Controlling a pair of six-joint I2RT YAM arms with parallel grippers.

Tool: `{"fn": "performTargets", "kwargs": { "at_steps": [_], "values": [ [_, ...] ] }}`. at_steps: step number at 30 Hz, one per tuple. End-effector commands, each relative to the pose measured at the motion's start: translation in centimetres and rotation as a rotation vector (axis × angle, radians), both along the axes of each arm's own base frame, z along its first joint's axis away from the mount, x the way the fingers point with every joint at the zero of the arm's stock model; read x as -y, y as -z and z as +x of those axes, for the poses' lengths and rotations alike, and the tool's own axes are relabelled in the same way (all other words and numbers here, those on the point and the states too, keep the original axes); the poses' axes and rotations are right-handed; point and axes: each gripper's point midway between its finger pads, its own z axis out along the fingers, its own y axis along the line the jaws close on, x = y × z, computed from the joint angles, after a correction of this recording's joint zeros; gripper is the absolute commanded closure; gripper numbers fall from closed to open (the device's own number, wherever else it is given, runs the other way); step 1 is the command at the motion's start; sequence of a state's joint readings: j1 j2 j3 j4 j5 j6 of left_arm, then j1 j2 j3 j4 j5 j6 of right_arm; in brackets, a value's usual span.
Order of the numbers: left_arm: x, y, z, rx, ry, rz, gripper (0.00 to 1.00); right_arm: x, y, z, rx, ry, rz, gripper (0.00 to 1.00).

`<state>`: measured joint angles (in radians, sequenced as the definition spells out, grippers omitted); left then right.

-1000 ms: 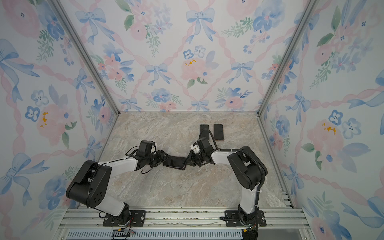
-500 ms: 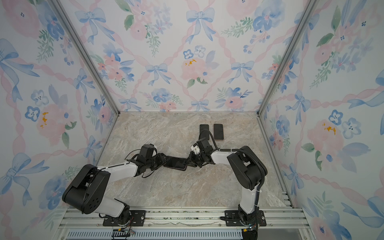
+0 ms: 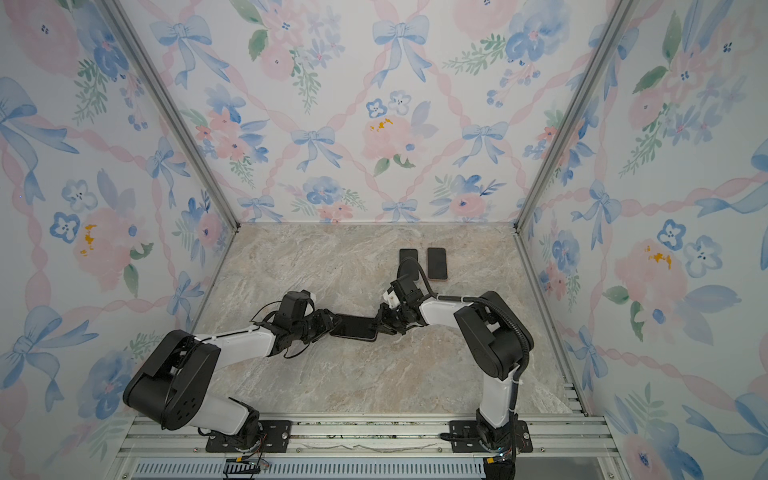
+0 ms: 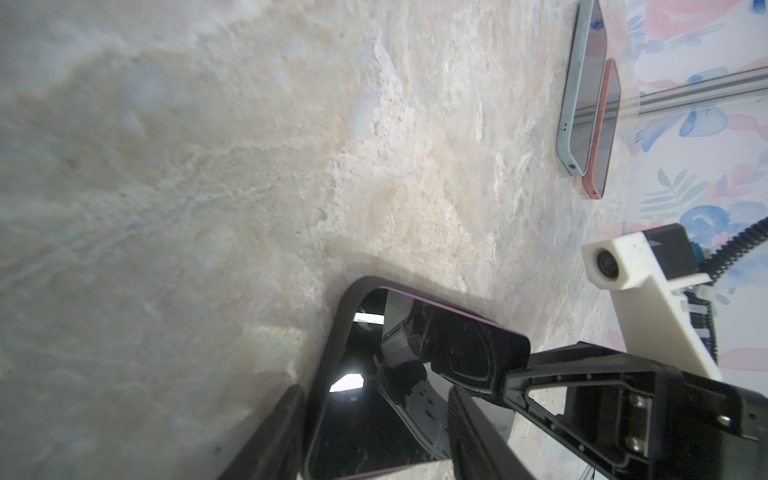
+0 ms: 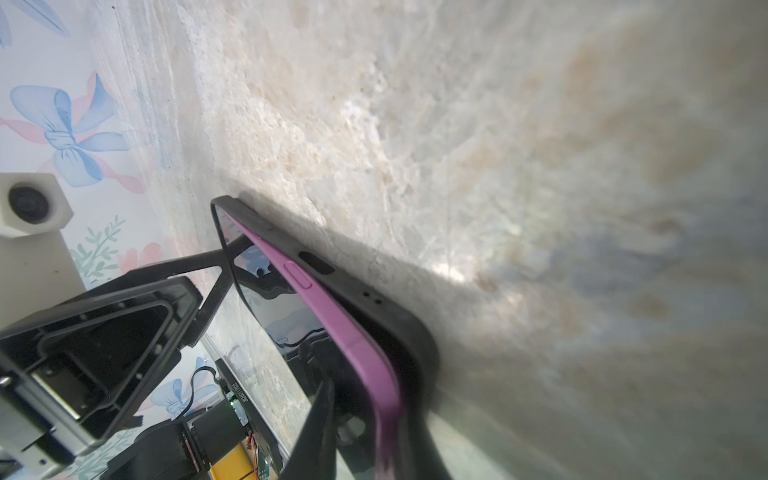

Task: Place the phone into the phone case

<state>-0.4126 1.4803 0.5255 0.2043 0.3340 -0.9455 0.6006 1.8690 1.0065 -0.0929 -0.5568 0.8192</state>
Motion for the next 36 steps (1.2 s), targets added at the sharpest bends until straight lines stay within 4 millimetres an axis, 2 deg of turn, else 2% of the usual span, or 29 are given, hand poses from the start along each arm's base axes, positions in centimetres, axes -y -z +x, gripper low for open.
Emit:
{"fn": "performTargets", "kwargs": {
  "at_steps": [1, 9, 22, 27, 31, 36],
  "values": [
    [4.0, -0.1, -6.5, -0.190, 0.244, -0.166, 0.44, 1.4, 1.8, -1.8, -0.021, -0.018, -0.175, 0.73],
    [2.3, 0.6, -6.5, -0.196, 0.213, -0.143, 0.44, 3.4, -0.5, -1.3, 0.054, -0.054, -0.323, 0.58],
    [1.2, 1.8, -5.9, -0.194, 0.220, -0.062, 0.43, 4.5, -3.1, -1.5, 0.185, -0.121, -0.419, 0.26],
    [1.7, 1.6, -5.3, -0.178, 0.243, -0.055, 0.43, 4.6, -4.1, -1.5, 0.214, -0.115, -0.417, 0.23],
    [2.2, 1.4, -5.0, -0.172, 0.257, -0.059, 0.44, 5.9, -3.5, -1.8, 0.206, -0.125, -0.524, 0.19],
    [2.7, 0.9, -4.2, -0.154, 0.281, -0.069, 0.45, 6.7, -3.8, -2.2, 0.284, -0.160, -0.518, 0.31]
  ]
}}
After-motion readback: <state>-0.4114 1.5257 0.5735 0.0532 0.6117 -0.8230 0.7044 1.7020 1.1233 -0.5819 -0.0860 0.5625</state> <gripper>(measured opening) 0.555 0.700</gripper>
